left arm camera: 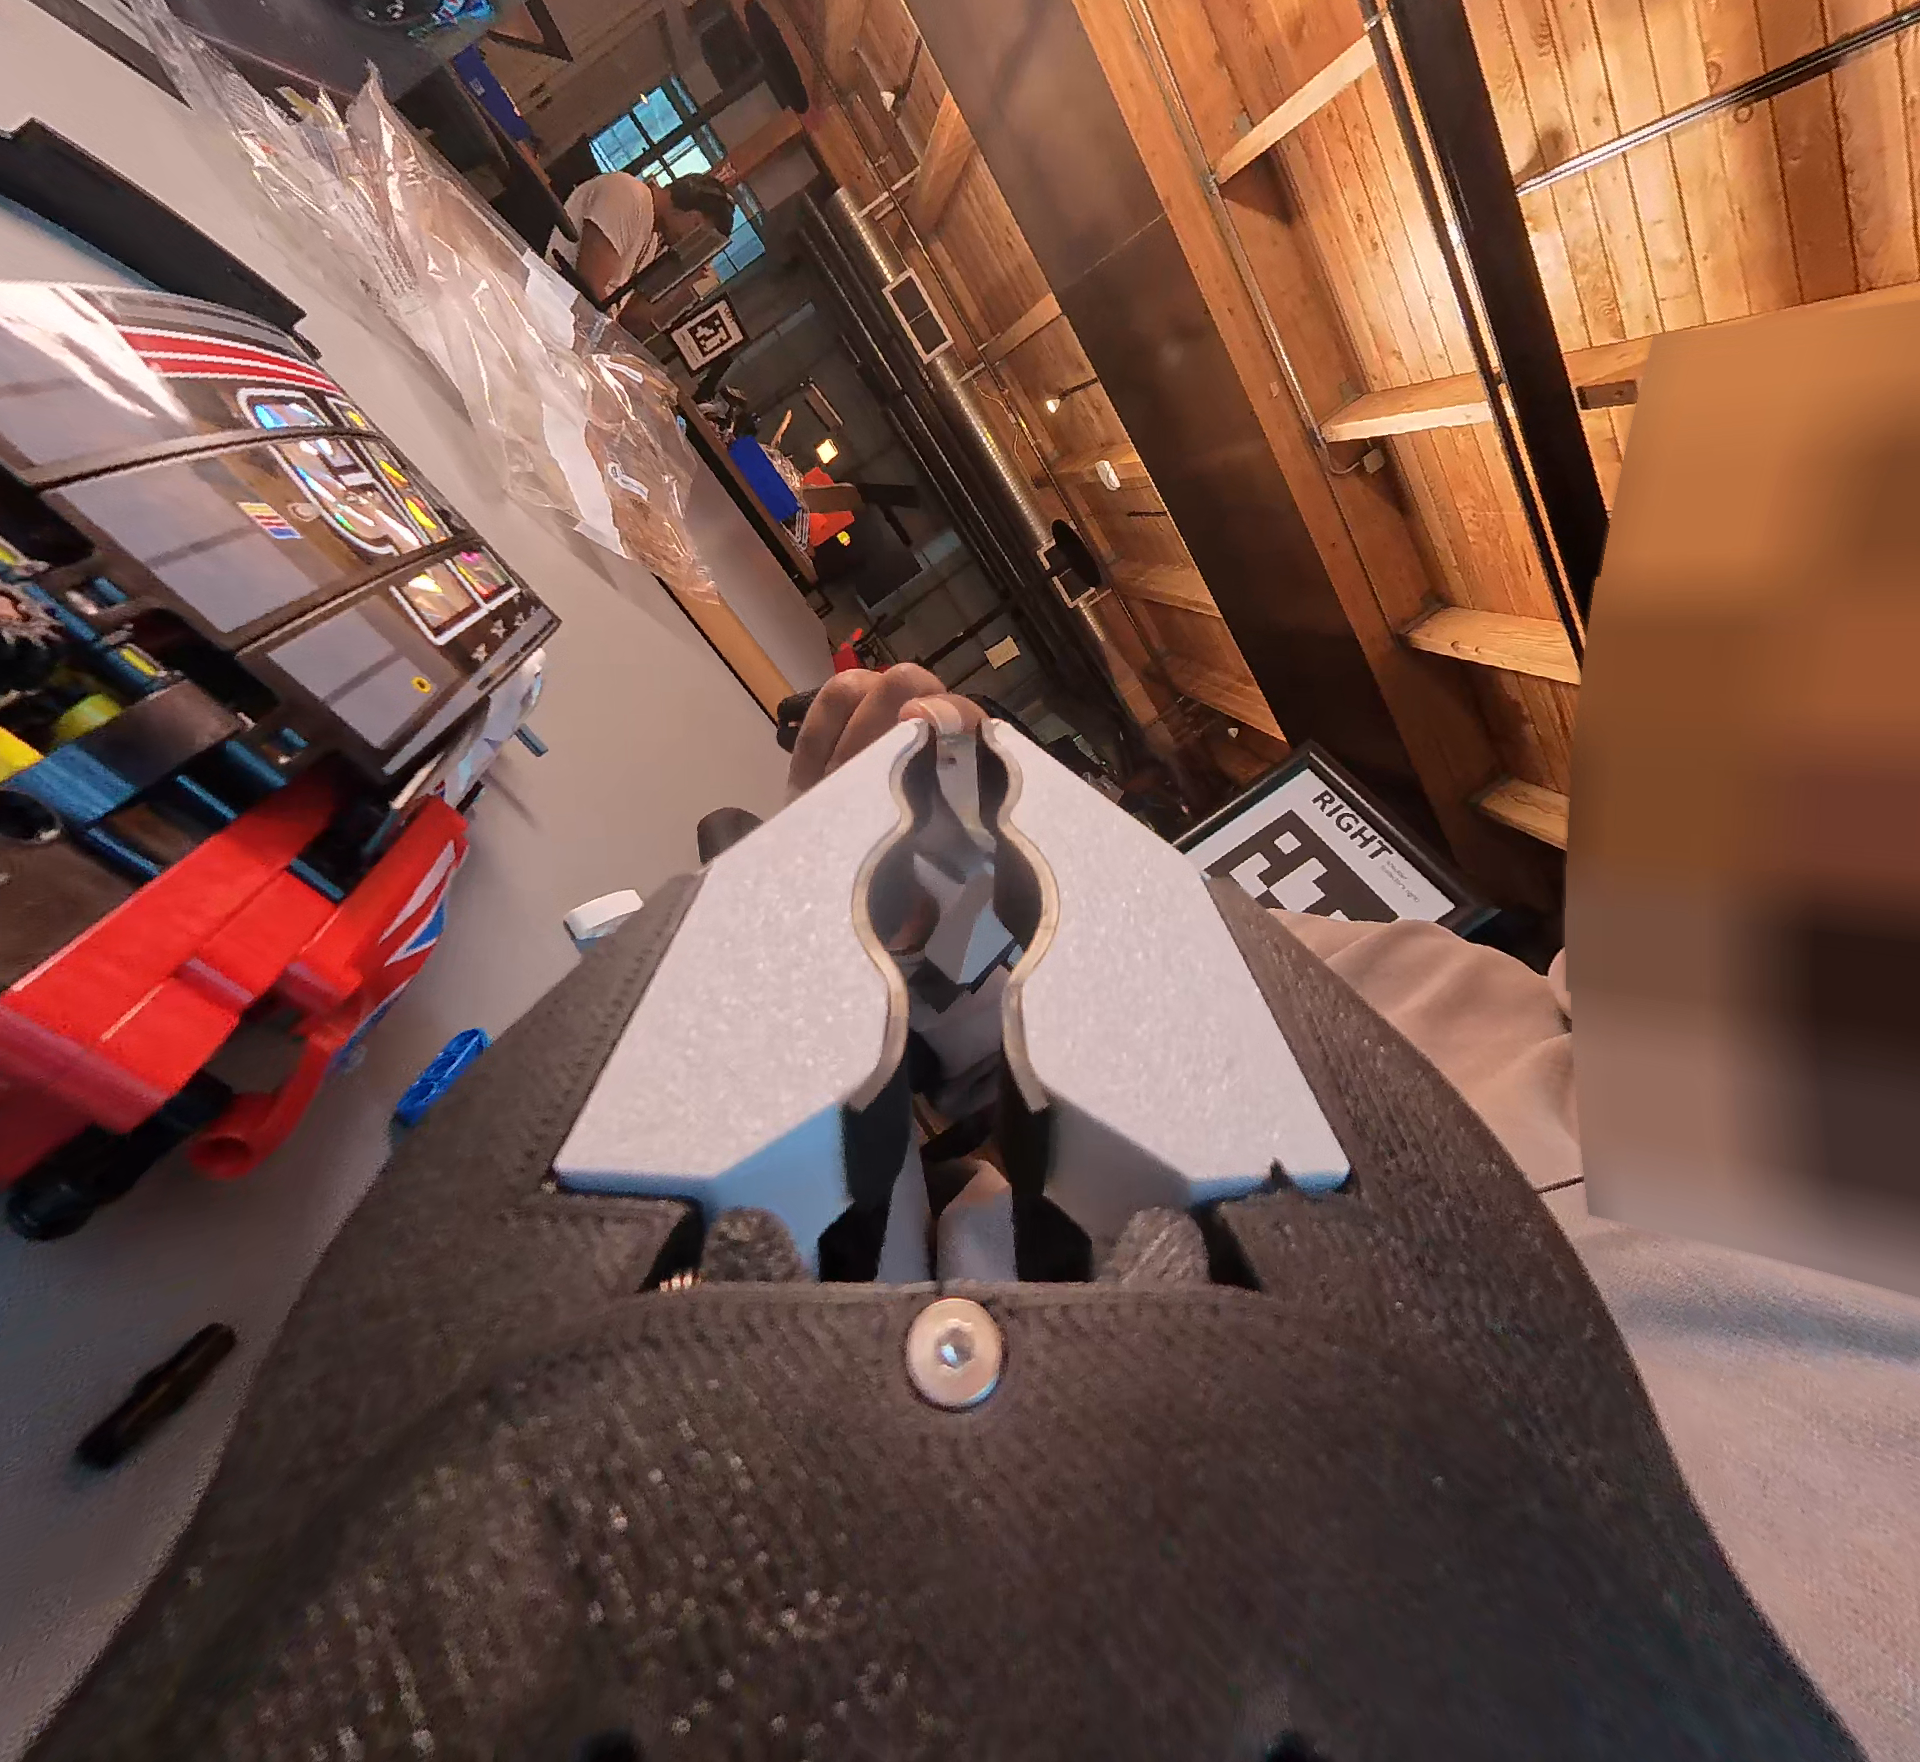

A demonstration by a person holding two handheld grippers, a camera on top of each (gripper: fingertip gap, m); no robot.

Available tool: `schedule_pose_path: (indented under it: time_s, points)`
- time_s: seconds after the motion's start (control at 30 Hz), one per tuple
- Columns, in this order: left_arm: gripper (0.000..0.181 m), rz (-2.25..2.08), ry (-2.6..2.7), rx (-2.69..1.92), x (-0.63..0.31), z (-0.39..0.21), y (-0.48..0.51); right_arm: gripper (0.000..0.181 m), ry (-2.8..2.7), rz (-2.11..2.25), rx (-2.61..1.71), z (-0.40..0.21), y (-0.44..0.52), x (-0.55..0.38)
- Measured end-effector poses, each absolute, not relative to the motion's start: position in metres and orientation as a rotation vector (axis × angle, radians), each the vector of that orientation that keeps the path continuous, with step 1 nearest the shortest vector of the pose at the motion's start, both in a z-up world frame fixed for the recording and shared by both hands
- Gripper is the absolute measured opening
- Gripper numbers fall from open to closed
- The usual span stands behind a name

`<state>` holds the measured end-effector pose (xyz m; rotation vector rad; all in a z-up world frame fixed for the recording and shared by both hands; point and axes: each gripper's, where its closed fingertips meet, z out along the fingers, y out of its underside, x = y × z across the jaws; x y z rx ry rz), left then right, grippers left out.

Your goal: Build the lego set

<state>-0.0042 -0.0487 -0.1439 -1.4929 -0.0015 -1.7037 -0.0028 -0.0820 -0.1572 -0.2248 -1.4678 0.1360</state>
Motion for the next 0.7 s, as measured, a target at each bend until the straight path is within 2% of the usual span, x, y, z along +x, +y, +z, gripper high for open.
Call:
schedule_pose_path:
  time_s: [0.3, 0.7]
  points:
    - [0.003, -1.696, 0.007, -1.507, -0.0031, -0.1456, -0.0494, 0.000, -1.499, 0.122, -0.224, -0.1645, -0.0827, -0.0056]
    - [0.010, -1.709, 0.014, -1.493, -0.0037, -0.1443, -0.0504, 0.000, -1.501, 0.130, -0.251, -0.1652, -0.0774, -0.0050]
